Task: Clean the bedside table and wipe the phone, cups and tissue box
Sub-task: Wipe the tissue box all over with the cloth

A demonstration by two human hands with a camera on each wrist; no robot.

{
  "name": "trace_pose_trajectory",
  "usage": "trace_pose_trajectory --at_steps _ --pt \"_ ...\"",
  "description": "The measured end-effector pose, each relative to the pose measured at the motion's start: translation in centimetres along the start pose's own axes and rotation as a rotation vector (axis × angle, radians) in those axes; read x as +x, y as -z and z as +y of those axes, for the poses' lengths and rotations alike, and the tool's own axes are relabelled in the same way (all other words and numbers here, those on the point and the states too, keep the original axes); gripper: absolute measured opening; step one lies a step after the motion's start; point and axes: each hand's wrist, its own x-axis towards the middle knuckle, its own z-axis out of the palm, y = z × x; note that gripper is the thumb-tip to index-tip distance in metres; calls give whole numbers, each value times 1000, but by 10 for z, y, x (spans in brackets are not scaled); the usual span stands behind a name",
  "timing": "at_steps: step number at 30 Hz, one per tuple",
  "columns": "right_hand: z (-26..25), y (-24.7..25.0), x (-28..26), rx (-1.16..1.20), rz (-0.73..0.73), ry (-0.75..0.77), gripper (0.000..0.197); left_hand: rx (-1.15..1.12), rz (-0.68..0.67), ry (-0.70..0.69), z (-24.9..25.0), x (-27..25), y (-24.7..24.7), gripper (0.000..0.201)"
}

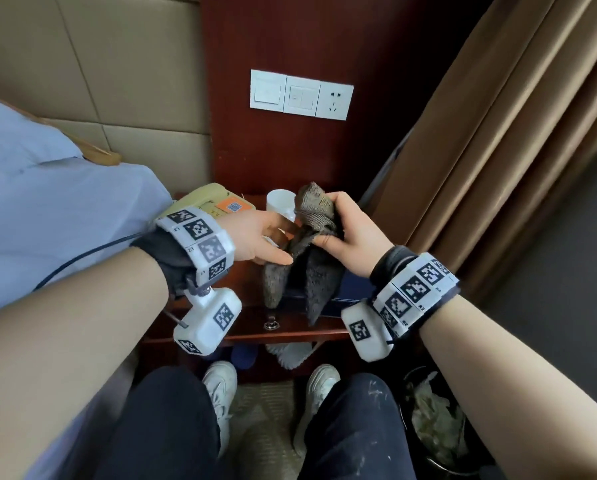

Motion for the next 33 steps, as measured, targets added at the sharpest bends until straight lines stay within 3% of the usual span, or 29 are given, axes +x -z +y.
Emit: trace_pose_trajectory --at_steps 4,6,8,12,15,18,21,24,27,29,33 --pt "-20 7 -4 206 -63 -189 41 229 49 -24 13 -23 18 6" --pt "-20 7 -9 399 -58 -312 48 344 112 -45 20 -34 26 15" --pt "-17 2 -15 460 24 -393 53 434 216 -86 26 -41 33 21" --pt "-6 1 -25 362 199 -453 45 488 358 -140 35 -54 47 21" --pt "0 5 -32 167 224 -430 48 461 335 -177 41 -63 50 19" --pt "-7 -3 -33 -30 88 -352 68 551 281 -213 50 -66 49 23" --pt "-19 -28 -26 -7 -116 -252 86 588 282 -214 59 -70 53 24" --pt "-34 -53 -15 154 -191 -200 58 546 301 -187 61 -76 61 24" --pt "-43 -57 -3 196 -134 -154 21 467 326 -134 53 -84 72 25" --pt "-47 -50 3 182 -92 -155 6 481 422 -72 42 -86 80 19" --pt "-61 -32 9 140 -26 -114 30 461 587 87 12 -81 77 29"
